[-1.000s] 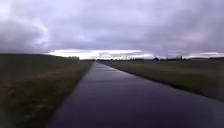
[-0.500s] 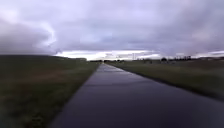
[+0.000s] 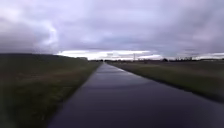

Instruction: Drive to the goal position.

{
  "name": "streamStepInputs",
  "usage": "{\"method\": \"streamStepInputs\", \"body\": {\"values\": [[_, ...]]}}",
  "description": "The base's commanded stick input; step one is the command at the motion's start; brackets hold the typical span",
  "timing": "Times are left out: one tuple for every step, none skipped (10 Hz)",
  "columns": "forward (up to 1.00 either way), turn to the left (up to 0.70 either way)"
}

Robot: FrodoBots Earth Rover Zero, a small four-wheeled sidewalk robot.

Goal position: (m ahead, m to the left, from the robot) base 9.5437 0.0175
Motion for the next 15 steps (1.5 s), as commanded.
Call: {"method": "streamStepInputs", "body": {"values": [[0.7,0.27],[0.7,0.25],[0.7,0.06],[0.7,0.0],[0.7,0.0],[0.7,0.0],[0.7,0.0],[0.7,0.0],[0.7,0.0],[0.7,0.0],[0.7,0.0],[0.7,0.0],[0.7,0.0],[0.7,0.0],[0.7,0.0]]}}
